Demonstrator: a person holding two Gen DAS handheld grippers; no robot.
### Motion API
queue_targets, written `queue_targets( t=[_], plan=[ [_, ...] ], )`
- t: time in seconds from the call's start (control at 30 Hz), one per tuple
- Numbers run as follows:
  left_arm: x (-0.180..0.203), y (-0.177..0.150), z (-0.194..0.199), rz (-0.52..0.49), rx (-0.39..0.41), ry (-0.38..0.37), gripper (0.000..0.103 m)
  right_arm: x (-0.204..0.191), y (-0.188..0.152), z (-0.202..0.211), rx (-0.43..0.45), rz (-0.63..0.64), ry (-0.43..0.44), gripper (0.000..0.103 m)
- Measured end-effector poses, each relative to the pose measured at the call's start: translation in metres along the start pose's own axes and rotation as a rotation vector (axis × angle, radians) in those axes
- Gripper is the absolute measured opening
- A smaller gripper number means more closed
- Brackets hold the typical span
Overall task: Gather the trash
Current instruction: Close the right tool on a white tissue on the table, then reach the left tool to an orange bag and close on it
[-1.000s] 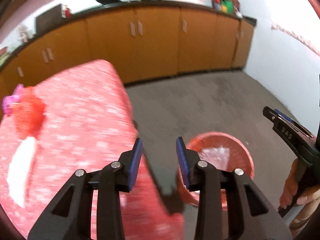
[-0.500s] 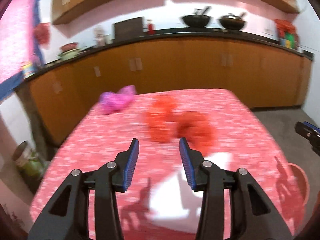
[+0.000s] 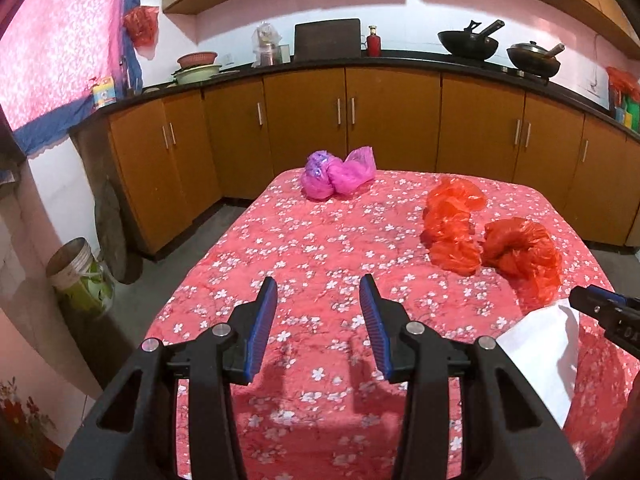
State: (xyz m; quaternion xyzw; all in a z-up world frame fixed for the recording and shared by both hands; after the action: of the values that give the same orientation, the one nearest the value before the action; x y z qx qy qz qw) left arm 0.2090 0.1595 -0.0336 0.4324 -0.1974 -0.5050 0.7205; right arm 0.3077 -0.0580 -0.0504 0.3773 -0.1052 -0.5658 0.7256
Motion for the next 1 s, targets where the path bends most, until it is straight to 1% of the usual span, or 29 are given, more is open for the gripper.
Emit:
queue_targets(
  t=[0.17,0.27,0.33,0.37,0.4,0.57,0.8,1.0],
  plan=[
    [-0.002,-0.001,-0.001,0.008,-0.002,-0.011,0.044,-0.005,-0.002,-0.011,-0.042,0.025,-0.002,0.034],
    [0.0,-0.001,0.0,0.002,0.0,-0.016,0.044,-0.004,-0.004,-0.015,-0.05,0.032,-0.01,0.028],
    [0.001,-0.002,0.001,-0.005,0.001,-0.019,0.044,-0.004,-0.004,-0.017,-0.056,0.033,-0.015,0.013],
    [0.002,-0.002,0.001,-0.008,0.001,-0.019,0.044,-0.004,-0.004,-0.018,-0.057,0.036,-0.019,0.01],
    [0.003,-0.002,0.001,-0.009,0.001,-0.02,0.044,-0.004,-0.005,-0.019,-0.056,0.044,-0.027,0.003],
    [0.004,-0.003,-0.001,-0.008,-0.009,-0.02,0.044,-0.002,-0.001,-0.013,-0.013,0.055,-0.066,0.002],
    [0.005,-0.004,-0.003,-0.01,-0.017,-0.021,0.044,0.02,0.022,-0.008,0.056,0.011,-0.153,0.002],
    [0.009,-0.002,-0.007,-0.011,-0.029,-0.031,0.044,0.025,0.036,-0.007,0.097,0.004,-0.195,0.002]
  ],
)
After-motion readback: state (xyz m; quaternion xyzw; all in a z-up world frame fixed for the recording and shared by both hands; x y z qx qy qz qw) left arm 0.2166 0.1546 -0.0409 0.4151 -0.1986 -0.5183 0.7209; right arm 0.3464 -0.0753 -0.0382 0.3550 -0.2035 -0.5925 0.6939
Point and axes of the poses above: each gripper's, at about its wrist camera, not at the fingertips, and z roughly against the way its jaws point, x to its right, y to its top, the point moved 1 cm from there along -z, roughly the way its jaws point, and after that the axes turned 6 degrees about -z, right-handed, at the moved point
